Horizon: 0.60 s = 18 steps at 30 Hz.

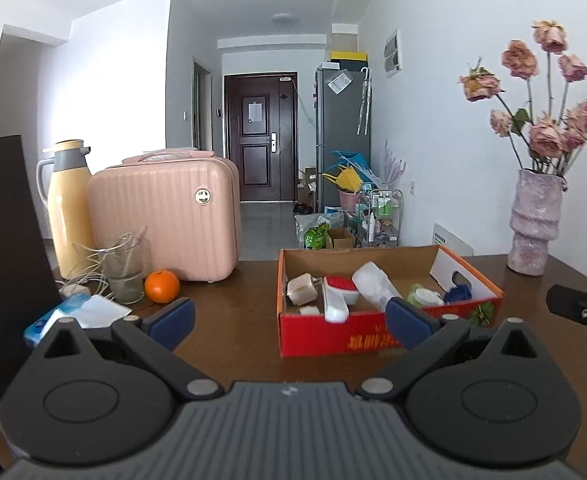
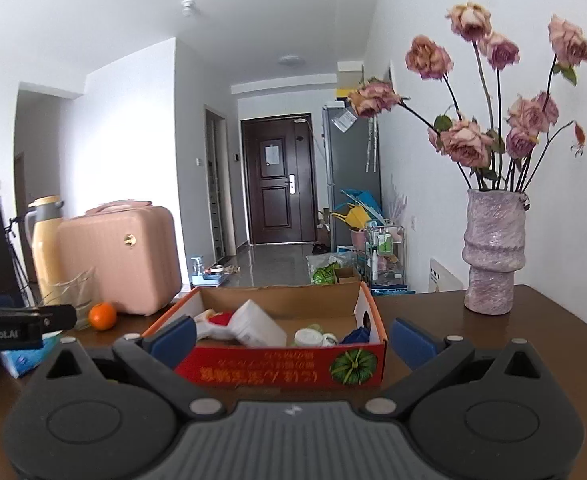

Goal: Organize rigid objects
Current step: 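Withdraw both tools from the box back over the table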

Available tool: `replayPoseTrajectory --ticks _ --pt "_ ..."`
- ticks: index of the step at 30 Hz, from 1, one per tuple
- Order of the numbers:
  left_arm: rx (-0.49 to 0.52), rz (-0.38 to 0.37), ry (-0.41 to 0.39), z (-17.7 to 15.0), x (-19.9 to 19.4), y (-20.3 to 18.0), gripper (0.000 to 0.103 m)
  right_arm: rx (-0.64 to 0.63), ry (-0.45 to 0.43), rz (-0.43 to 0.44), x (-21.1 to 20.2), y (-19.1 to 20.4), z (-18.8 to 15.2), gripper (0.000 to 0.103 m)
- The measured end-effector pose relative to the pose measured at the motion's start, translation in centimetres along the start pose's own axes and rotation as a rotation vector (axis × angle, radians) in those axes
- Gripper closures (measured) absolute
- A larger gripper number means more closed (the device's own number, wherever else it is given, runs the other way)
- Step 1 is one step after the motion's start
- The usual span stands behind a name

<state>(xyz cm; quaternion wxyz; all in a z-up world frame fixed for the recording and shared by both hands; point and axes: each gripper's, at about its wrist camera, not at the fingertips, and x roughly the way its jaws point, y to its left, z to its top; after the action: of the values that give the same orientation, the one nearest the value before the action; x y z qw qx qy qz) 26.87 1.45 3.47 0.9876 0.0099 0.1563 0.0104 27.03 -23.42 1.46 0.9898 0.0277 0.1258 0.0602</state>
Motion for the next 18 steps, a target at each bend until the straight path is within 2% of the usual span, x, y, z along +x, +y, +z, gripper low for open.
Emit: replayPoseTrajectory --ticks 6,18 --pt "0.004 -0.008 0.018 -2.6 -4.7 0.6 0.0 -0.017 0.003 -0.006 -5.4 0.9 -1.7 0.0" --pt "0.003 -0.039 0.032 -6.5 -12.0 1.6 0.0 -0.005 0.035 -0.034 -12.3 2.1 -4.4 0.0"
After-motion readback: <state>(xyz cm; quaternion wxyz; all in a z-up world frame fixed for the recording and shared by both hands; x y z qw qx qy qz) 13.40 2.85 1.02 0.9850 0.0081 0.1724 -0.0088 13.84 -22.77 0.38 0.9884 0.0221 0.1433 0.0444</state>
